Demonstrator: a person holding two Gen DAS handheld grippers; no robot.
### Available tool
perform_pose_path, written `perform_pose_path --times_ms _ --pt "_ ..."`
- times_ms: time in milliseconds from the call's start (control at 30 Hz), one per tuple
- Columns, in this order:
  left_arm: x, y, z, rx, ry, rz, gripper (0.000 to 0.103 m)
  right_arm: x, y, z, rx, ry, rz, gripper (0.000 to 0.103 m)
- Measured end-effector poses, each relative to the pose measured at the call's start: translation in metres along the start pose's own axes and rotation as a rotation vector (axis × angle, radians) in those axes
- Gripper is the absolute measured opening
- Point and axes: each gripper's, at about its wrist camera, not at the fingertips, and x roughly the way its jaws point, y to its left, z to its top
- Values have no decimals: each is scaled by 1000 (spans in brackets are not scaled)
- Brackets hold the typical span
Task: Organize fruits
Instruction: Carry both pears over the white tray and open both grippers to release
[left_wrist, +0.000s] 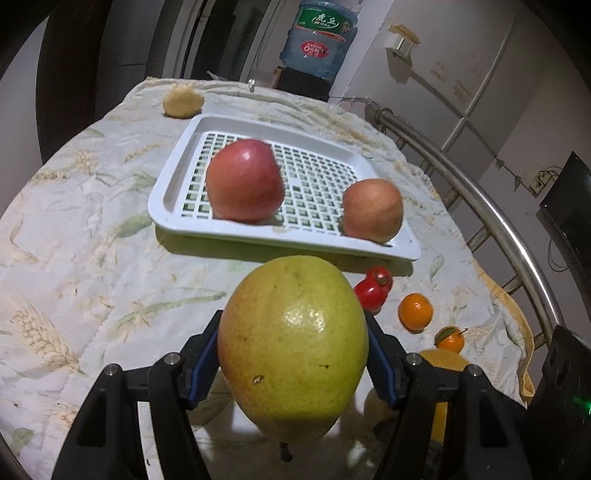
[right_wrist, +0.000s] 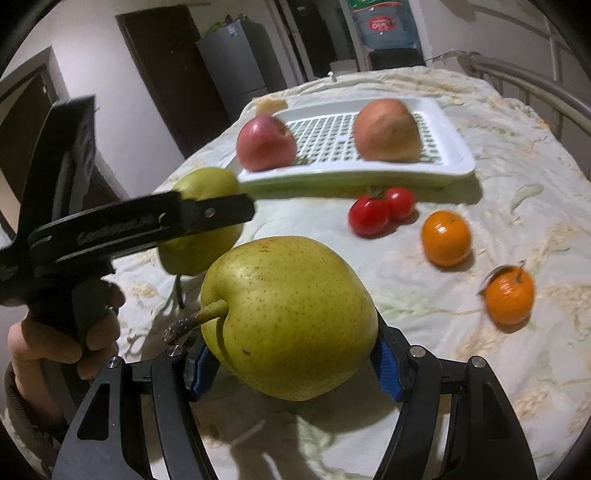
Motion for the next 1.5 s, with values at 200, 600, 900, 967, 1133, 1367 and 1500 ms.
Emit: perform_pose_path --times_ms 200,600,900,967,1133,1367,1500 --pt "-14 -10 17 28 -40 -6 71 -21 -13 23 -10 -50 -21 68" --pt "-20 -39 67 122 -132 103 71 -42 -37 89 -36 -145 -113 68" --pt "-3 -53 97 171 -150 137 71 -31 -50 127 -37 -170 -144 68" --pt "3 -55 104 174 -152 139 71 -27 -53 136 -33 -174 -152 68" --pt "15 -58 119 189 -158 145 71 -16 -62 155 -23 -178 -173 68" --pt "34 -57 142 196 -172 155 71 5 -72 179 -21 -173 -212 68" --pt "41 -53 152 197 -181 167 71 16 -75 189 -26 -172 -244 68"
